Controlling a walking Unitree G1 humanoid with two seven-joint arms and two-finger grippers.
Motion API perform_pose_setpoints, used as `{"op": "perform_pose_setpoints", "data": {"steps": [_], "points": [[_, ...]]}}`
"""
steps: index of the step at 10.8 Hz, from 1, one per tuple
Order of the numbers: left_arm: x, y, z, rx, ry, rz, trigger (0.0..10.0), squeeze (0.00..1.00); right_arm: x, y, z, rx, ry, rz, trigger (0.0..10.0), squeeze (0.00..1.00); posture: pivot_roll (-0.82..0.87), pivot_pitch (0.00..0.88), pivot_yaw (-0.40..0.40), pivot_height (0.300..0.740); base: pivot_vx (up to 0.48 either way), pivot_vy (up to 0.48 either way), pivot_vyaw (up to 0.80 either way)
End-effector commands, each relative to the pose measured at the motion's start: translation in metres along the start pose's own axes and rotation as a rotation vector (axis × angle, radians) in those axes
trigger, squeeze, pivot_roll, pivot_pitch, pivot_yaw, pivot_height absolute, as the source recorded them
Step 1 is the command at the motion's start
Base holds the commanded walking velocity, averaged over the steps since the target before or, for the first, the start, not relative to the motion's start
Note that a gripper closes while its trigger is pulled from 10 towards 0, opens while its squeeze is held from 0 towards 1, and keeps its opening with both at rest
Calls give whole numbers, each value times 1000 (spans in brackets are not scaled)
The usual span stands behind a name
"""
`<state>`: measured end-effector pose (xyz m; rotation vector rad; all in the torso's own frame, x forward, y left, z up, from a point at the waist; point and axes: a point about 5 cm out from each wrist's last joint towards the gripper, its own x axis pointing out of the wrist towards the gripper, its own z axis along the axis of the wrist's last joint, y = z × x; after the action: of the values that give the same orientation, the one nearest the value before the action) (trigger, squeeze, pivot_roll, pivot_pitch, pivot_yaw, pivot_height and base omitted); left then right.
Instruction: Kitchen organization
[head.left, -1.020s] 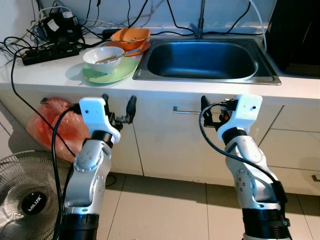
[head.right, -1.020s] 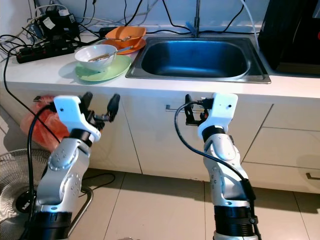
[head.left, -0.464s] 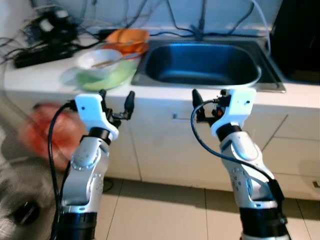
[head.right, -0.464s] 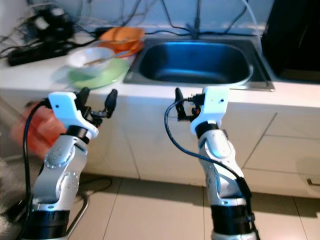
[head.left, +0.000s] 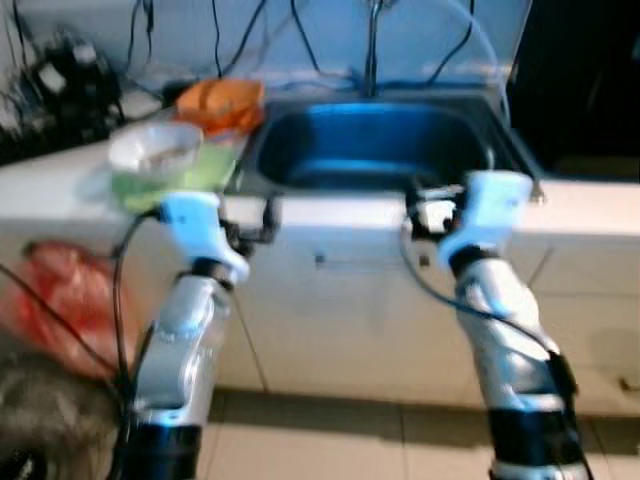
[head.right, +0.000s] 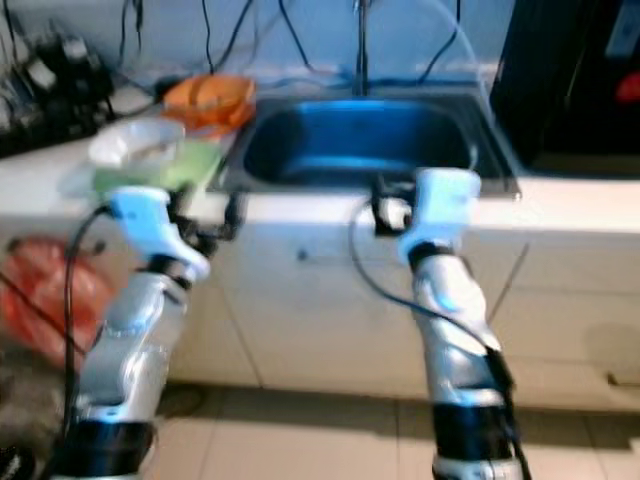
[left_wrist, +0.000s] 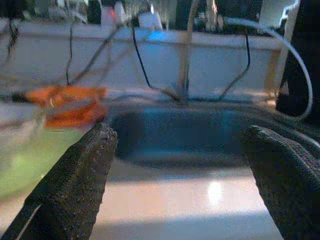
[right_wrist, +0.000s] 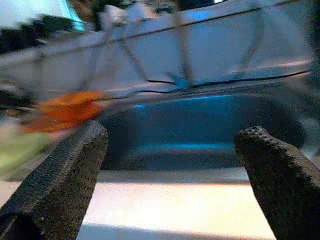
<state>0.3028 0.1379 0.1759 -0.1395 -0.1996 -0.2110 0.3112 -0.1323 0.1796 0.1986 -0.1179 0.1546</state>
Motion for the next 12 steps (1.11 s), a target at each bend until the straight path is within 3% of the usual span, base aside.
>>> {"op": "perform_pose_setpoints", "data": {"steps": [1, 3, 7, 12], "points": [[-3, 11, 2, 27, 4, 32, 10000, 0, 1, 10, 0, 27, 0, 19, 10000, 0, 45, 0, 64, 740, 480, 0, 0], [-3, 12, 1, 25, 8, 35, 10000, 0, 1, 10, -2, -39, 0, 2, 10000, 0, 44, 0, 66, 740, 480, 0, 0], [-4, 12, -1, 30, 20, 41, 10000, 0, 1, 16, 0, -69, -9, 37, 10000, 0, 45, 0, 65, 740, 419, 0, 0], [-4, 9, -3, -4, 28, 35, 10000, 0, -2, 21, 3, -37, -30, 70, 10000, 0, 46, 2, 66, 740, 0, 0, 0]]}}
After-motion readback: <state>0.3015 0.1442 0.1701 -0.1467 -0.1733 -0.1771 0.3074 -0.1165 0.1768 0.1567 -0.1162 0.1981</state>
